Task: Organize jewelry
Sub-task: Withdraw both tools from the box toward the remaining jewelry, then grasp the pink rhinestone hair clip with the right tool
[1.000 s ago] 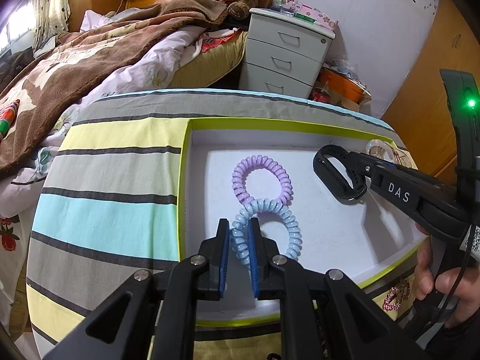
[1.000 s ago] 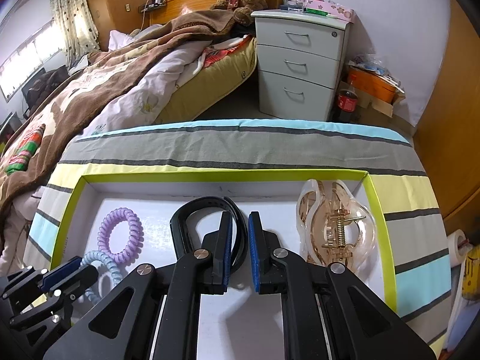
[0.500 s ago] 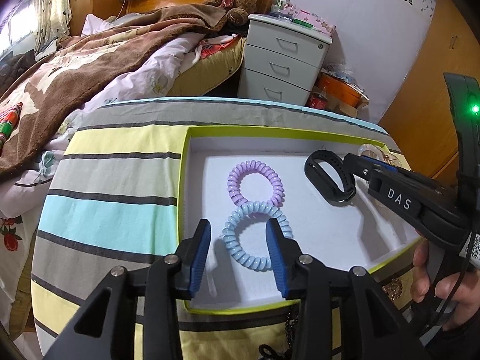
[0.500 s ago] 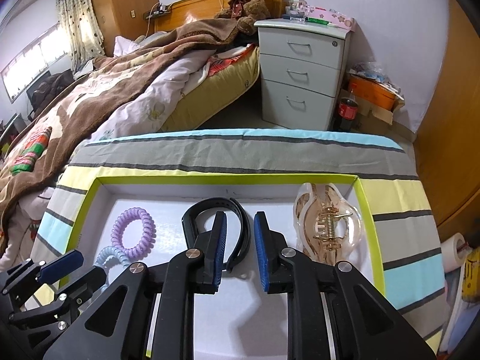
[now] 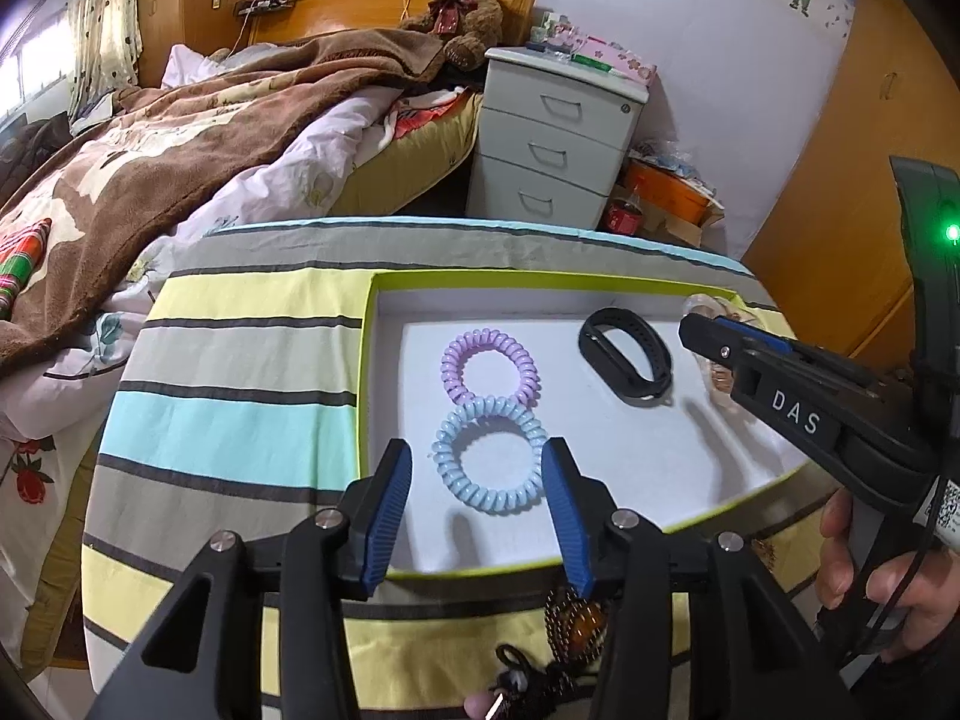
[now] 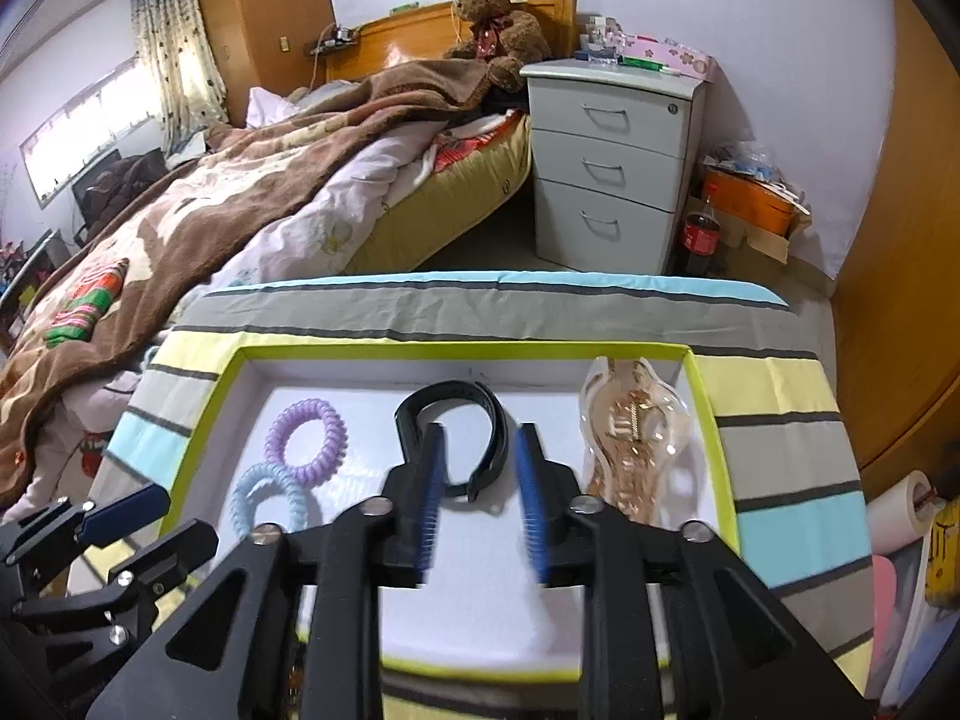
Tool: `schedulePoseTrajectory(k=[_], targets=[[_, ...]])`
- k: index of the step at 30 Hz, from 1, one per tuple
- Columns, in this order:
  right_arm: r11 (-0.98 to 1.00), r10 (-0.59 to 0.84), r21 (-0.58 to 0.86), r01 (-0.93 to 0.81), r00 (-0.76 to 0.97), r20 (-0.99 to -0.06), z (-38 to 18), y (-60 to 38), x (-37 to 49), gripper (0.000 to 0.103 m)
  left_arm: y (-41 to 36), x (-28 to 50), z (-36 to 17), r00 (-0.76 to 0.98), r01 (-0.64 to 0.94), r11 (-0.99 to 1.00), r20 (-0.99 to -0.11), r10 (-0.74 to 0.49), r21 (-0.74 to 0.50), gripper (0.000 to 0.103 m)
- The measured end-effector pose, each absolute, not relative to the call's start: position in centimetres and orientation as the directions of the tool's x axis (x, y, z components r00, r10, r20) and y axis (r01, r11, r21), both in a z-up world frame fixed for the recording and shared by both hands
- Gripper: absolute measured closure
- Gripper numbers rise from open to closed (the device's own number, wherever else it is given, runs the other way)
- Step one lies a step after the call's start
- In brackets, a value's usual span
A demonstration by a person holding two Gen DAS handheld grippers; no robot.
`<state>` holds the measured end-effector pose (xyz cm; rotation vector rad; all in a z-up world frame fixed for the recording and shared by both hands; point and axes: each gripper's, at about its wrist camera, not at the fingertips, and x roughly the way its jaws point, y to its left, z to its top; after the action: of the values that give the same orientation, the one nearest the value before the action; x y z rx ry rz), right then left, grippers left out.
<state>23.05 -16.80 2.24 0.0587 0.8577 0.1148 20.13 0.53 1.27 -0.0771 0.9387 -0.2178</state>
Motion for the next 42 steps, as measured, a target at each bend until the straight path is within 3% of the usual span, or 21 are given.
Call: schedulePoseTrajectory(k=[25, 35, 42], targets=[[0.993, 0.104, 0.117, -0.024, 0.662, -0.742, 1.0, -23.6, 12.2, 0.065, 2.6, 11.2, 0.9, 0.565, 0.183, 0.955, -0.769, -0.297, -0.235, 0.051], [0.972, 0.236, 0.185, -0.148, 0.596, -0.767, -1.6, -23.4, 12.2, 0.065, 2.7, 9.6, 0.0, 0.549, 0.191, 0.948, -0.773, -0.32, -0.256, 0.051], [0.953, 0.274, 0.142, -0.266, 0.563, -0.78, -2.3, -20.9, 13.2, 0.061, 3.1, 8.9, -0.9, 0.532, 0.177, 0.951, -0.788, -0.311, -0.255, 0.051]])
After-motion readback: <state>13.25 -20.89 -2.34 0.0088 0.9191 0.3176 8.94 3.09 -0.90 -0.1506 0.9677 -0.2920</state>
